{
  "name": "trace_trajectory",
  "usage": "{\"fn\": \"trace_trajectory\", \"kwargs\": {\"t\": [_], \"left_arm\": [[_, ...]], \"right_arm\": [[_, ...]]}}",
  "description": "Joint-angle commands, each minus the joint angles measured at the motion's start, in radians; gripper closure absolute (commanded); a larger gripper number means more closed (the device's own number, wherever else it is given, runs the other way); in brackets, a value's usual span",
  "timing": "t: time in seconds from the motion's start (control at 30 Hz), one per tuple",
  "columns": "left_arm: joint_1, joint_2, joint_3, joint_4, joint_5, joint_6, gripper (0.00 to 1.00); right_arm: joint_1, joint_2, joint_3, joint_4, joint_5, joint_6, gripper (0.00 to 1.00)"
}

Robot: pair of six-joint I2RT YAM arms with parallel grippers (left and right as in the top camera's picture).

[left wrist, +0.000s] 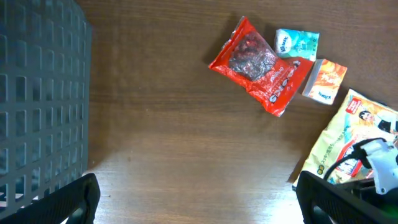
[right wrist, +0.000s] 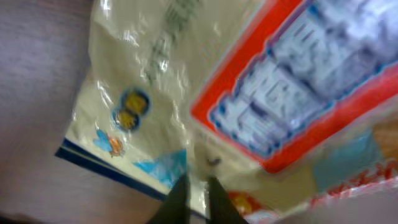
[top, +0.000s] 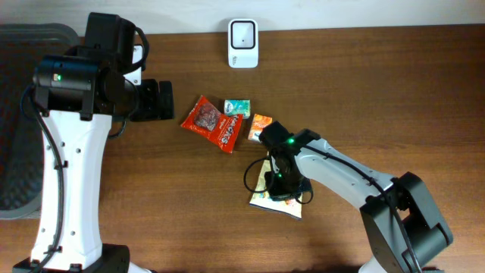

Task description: Scan the item barcode

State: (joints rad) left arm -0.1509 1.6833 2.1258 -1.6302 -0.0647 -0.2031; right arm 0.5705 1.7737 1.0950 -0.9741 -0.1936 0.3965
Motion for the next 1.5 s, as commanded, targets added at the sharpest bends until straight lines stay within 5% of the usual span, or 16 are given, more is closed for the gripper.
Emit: {"fn": "trace_trajectory", "kwargs": {"t": [0.0, 0.07, 0.13, 0.17, 0.37, 0.53, 0.7, 0.73, 0.77, 0.8, 0.9, 1.13, 1.3, 1.33, 1.4, 1.47], "left_arm": [[0.002, 0.002, 0.003, 0.002, -0.011, -0.009, 0.01], [0.002, 0.002, 0.003, 0.002, -0.011, -0.009, 0.01], [0.002, 0.002, 0.003, 0.002, -0.011, -0.009, 0.01], [0.002, 0.002, 0.003, 0.002, -0.011, -0.009, 0.01], [0.002, 0.002, 0.003, 0.002, -0.011, -0.009, 0.01], [0.002, 0.002, 0.003, 0.002, -0.011, -0.009, 0.01], [0.002, 0.002, 0.003, 0.002, -0.011, -0.009, 0.01], [0.002, 0.002, 0.003, 0.002, -0.011, -0.009, 0.01], [0.002, 0.002, 0.003, 0.002, -0.011, -0.009, 0.01], [0.002, 0.002, 0.003, 0.002, -0.011, -0.009, 0.01], [0.002, 0.002, 0.003, 0.002, -0.011, -0.009, 0.01], [0.002, 0.002, 0.003, 0.002, -0.011, -0.009, 0.01], [0.002, 0.002, 0.003, 0.001, -0.011, -0.009, 0.01], [0.002, 0.002, 0.003, 0.002, -0.011, -0.009, 0.01], [0.002, 0.002, 0.003, 0.002, -0.011, -0.009, 0.01], [0.002, 0.002, 0.003, 0.002, -0.011, -0.009, 0.01]], "right_arm": [[0.004, -0.003, 0.163, -0.142, 0.051, -0.037, 0.96], [0.004, -0.003, 0.358, -0.292, 0.269, -0.037, 0.96], [0.002, -0.004, 0.471, -0.334, 0.394, -0.038, 0.75], [-0.005, -0.004, 0.474, -0.325, 0.389, -0.037, 0.74], [-0.041, 0.000, 0.255, -0.242, 0.214, -0.027, 0.83], [-0.044, 0.000, -0.064, 0.076, 0.112, -0.023, 0.91], [-0.089, 0.000, 0.249, -0.286, 0.334, -0.023, 0.95], [-0.103, 0.000, 0.334, -0.338, 0.364, -0.023, 0.88], [-0.119, 0.000, 0.410, -0.355, 0.367, -0.026, 0.68], [-0.138, 0.000, 0.443, -0.329, 0.358, -0.026, 0.67], [-0.152, 0.007, 0.398, -0.232, 0.247, -0.023, 0.85], [-0.153, 0.015, 0.019, 0.272, 0.149, 0.045, 0.91], [-0.214, 0.017, 0.200, 0.015, 0.387, 0.087, 0.93], [-0.244, 0.017, 0.308, -0.127, 0.380, 0.086, 0.88], [-0.274, 0.017, 0.433, -0.317, 0.313, 0.016, 0.35], [-0.275, 0.018, 0.407, -0.335, 0.225, -0.003, 0.08]]}}
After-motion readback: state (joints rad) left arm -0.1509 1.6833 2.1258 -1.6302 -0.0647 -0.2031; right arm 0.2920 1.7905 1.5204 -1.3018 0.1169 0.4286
